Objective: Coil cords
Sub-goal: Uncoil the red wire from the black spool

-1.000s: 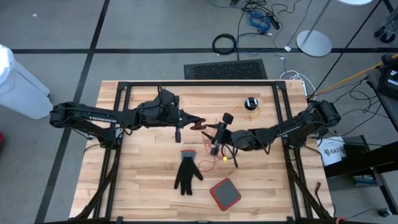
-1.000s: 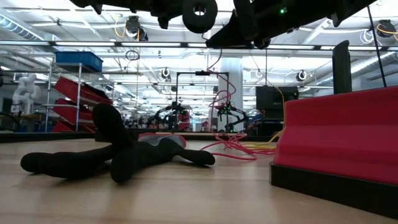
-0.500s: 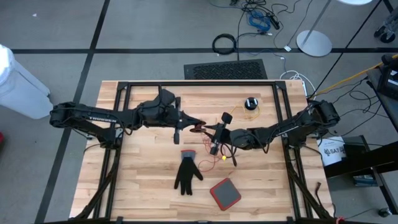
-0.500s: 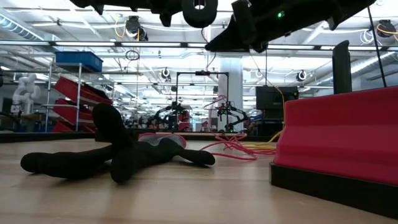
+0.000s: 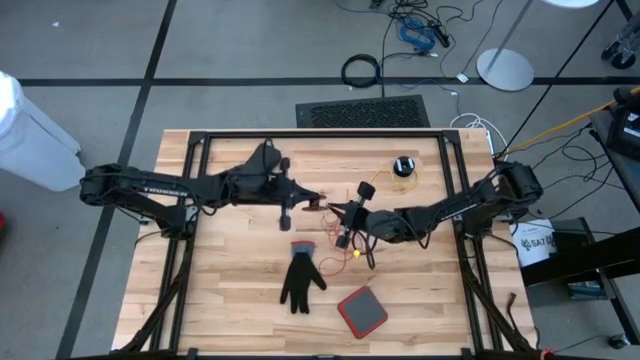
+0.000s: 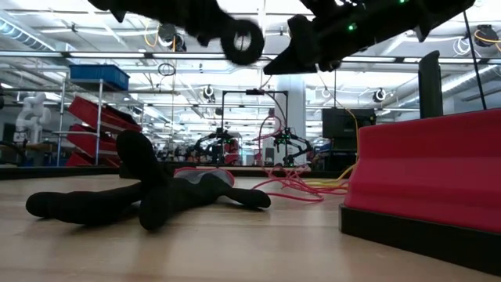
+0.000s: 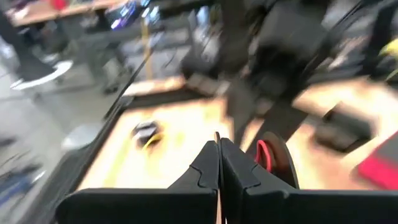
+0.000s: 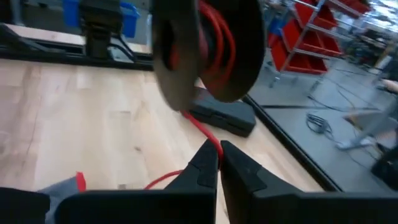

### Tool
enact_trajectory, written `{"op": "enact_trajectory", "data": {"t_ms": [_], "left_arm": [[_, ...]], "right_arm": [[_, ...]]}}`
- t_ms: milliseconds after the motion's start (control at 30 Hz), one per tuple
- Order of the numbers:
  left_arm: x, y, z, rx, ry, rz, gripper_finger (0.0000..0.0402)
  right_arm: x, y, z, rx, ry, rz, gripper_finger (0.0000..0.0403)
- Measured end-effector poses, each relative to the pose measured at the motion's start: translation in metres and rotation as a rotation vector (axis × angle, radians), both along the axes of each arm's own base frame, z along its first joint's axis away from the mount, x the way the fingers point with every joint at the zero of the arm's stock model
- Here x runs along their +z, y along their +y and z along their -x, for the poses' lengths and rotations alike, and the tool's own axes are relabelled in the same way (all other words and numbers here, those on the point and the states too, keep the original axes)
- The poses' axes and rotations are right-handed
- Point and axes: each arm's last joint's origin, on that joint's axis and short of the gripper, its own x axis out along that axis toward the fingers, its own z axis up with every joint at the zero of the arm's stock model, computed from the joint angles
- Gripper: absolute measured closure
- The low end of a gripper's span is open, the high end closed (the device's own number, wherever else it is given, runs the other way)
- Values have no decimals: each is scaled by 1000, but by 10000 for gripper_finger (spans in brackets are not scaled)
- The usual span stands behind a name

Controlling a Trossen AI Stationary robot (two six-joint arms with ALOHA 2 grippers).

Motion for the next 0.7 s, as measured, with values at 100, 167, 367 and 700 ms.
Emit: {"op": "enact_trajectory", "data": {"t_ms": [100, 167, 367, 700], "left_arm": [[-6, 5, 2, 67, 73, -49, 401], [-9, 7, 3, 109, 112, -97, 401], [-25, 13, 1, 255, 200, -288, 401], [-46, 17, -25, 319, 149, -396, 401]], "right_arm": [[-4, 2, 3, -29, 34, -12, 402], [-4, 4, 4, -39, 40, -15, 402], [2, 10, 3, -11, -12, 3, 402], [7, 16, 0, 176, -57, -37, 403]]}}
